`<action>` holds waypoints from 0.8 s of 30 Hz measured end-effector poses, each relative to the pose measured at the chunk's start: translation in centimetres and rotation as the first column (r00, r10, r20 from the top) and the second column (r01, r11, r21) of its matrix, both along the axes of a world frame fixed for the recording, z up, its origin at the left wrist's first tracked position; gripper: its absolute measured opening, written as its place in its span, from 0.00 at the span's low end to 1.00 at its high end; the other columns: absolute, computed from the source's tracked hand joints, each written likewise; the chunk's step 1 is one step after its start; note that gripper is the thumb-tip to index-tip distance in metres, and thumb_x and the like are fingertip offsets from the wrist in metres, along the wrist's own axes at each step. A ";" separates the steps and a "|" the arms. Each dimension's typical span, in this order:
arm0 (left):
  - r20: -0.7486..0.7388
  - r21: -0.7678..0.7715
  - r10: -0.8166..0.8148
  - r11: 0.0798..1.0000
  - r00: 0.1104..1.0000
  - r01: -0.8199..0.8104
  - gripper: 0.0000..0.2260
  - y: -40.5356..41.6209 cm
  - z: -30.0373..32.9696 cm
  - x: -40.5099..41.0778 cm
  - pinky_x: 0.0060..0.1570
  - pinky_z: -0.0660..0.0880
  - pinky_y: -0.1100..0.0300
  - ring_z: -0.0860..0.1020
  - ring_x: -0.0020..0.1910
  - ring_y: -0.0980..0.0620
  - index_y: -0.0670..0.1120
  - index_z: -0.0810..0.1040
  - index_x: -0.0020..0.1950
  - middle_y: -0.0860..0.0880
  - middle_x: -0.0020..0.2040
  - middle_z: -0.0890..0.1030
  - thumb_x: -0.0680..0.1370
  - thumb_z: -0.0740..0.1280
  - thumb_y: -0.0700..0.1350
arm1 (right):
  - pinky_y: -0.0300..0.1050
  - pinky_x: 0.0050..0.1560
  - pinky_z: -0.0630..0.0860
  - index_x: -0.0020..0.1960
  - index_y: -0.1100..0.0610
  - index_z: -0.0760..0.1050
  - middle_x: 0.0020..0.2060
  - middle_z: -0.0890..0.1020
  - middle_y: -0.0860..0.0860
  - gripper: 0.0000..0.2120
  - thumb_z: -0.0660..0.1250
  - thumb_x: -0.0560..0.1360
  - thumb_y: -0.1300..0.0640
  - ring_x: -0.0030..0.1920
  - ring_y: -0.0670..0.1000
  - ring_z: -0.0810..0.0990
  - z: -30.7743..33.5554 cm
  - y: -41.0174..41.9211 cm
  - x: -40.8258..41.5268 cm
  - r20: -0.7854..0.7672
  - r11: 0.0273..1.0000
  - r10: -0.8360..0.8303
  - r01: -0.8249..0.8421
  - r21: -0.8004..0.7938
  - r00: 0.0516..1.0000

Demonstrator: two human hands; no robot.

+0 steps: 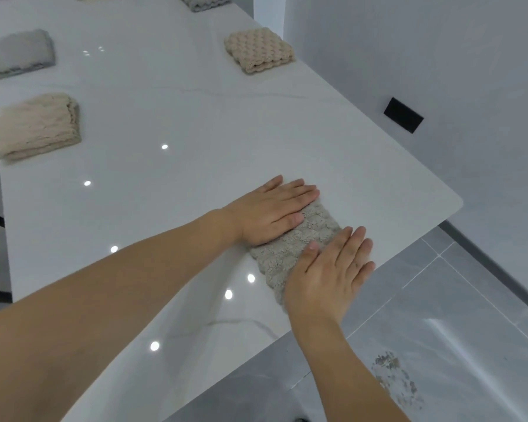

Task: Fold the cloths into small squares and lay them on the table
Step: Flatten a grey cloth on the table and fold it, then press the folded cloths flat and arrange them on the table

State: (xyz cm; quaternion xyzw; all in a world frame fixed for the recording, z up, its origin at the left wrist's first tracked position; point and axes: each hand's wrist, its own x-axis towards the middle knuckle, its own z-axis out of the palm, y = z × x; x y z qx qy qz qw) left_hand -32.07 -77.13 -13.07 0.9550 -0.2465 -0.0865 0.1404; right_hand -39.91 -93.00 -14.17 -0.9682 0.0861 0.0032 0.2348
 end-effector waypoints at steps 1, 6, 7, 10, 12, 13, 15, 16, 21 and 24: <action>-0.001 0.008 0.001 1.000 1.000 -0.001 0.25 0.0 0.1 -0.1 0.76 0.38 0.55 0.43 0.78 0.58 0.51 0.48 0.81 0.54 0.80 0.50 0.84 0.43 0.56 | 0.51 0.75 0.32 0.78 0.60 0.38 0.78 0.38 0.53 0.30 0.38 0.81 0.47 0.77 0.51 0.34 0.0 -0.2 0.0 -0.035 0.999 0.024 -0.025 -0.028 0.999; -0.027 0.098 0.020 0.995 0.999 -0.018 0.27 -0.1 1.1 -0.2 0.77 0.39 0.52 0.44 0.79 0.56 0.52 0.46 0.81 0.55 0.80 0.50 0.82 0.39 0.59 | 0.52 0.75 0.33 0.78 0.58 0.34 0.77 0.36 0.52 0.30 0.36 0.81 0.44 0.76 0.50 0.33 1.2 -3.3 -0.9 -0.186 0.988 0.082 -0.104 -0.110 0.979; -0.016 0.142 0.042 0.989 0.999 -0.039 0.27 -0.3 1.5 -0.4 0.77 0.39 0.52 0.44 0.79 0.56 0.52 0.46 0.81 0.54 0.80 0.50 0.82 0.39 0.59 | 0.52 0.75 0.34 0.78 0.58 0.34 0.77 0.36 0.52 0.30 0.37 0.81 0.45 0.77 0.50 0.34 1.7 -4.1 -0.9 -0.229 0.984 0.086 -0.119 -0.132 0.970; 0.058 0.243 0.132 0.959 0.990 -0.142 0.27 -1.1 3.6 -1.5 0.77 0.40 0.53 0.46 0.79 0.52 0.48 0.47 0.80 0.51 0.81 0.51 0.83 0.41 0.57 | 0.52 0.76 0.36 0.79 0.59 0.39 0.78 0.40 0.54 0.29 0.39 0.82 0.46 0.77 0.52 0.37 5.0 -6.5 0.4 -0.301 0.979 0.089 -0.140 -0.151 0.949; 0.101 0.227 0.186 0.952 0.977 -0.205 0.26 -2.4 6.0 -1.9 0.77 0.40 0.54 0.45 0.79 0.51 0.46 0.48 0.80 0.49 0.81 0.50 0.84 0.43 0.55 | 0.51 0.76 0.37 0.79 0.60 0.40 0.78 0.41 0.54 0.29 0.41 0.82 0.47 0.78 0.52 0.38 8.2 -8.1 1.8 -0.270 0.969 0.134 -0.183 -0.164 0.954; 0.122 0.213 0.195 0.953 0.973 -0.217 0.26 -3.2 7.4 -1.8 0.77 0.40 0.54 0.45 0.79 0.51 0.45 0.47 0.80 0.48 0.81 0.50 0.84 0.43 0.54 | 0.49 0.76 0.36 0.79 0.59 0.40 0.78 0.41 0.53 0.29 0.41 0.83 0.47 0.78 0.52 0.38 9.8 -8.9 2.6 -0.240 0.960 0.174 -0.219 -0.177 0.955; 0.153 0.207 0.183 0.955 0.971 -0.213 0.26 -5.2 10.4 -1.5 0.77 0.40 0.54 0.44 0.79 0.50 0.44 0.46 0.80 0.48 0.81 0.48 0.84 0.43 0.52 | 0.48 0.76 0.36 0.79 0.59 0.40 0.78 0.40 0.53 0.29 0.42 0.83 0.48 0.77 0.51 0.37 13.1 -10.7 4.1 -0.201 0.945 0.223 -0.262 -0.196 0.954; 0.174 0.203 0.172 0.957 0.970 -0.206 0.26 -6.5 12.2 -0.8 0.77 0.40 0.54 0.44 0.79 0.50 0.44 0.46 0.80 0.47 0.81 0.47 0.84 0.43 0.52 | 0.48 0.76 0.36 0.79 0.59 0.40 0.78 0.40 0.53 0.29 0.43 0.83 0.48 0.77 0.51 0.38 14.9 -11.9 5.0 -0.185 0.945 0.221 -0.257 -0.200 0.957; 0.240 0.115 0.172 0.972 0.955 -0.204 0.26 -13.0 19.5 2.2 0.77 0.41 0.54 0.45 0.79 0.49 0.43 0.47 0.80 0.47 0.81 0.49 0.85 0.45 0.52 | 0.48 0.76 0.38 0.79 0.60 0.42 0.78 0.43 0.54 0.28 0.45 0.83 0.50 0.78 0.52 0.41 21.5 -17.8 8.4 -0.169 0.929 0.256 -0.290 -0.229 0.952; 0.260 0.059 0.134 0.986 0.956 -0.154 0.26 -18.2 24.5 4.9 0.77 0.42 0.54 0.46 0.79 0.49 0.43 0.49 0.80 0.46 0.81 0.50 0.85 0.45 0.52 | 0.49 0.77 0.41 0.79 0.61 0.44 0.78 0.45 0.55 0.28 0.47 0.83 0.52 0.78 0.53 0.43 26.0 -22.6 10.7 -0.139 0.934 0.239 -0.267 -0.237 0.961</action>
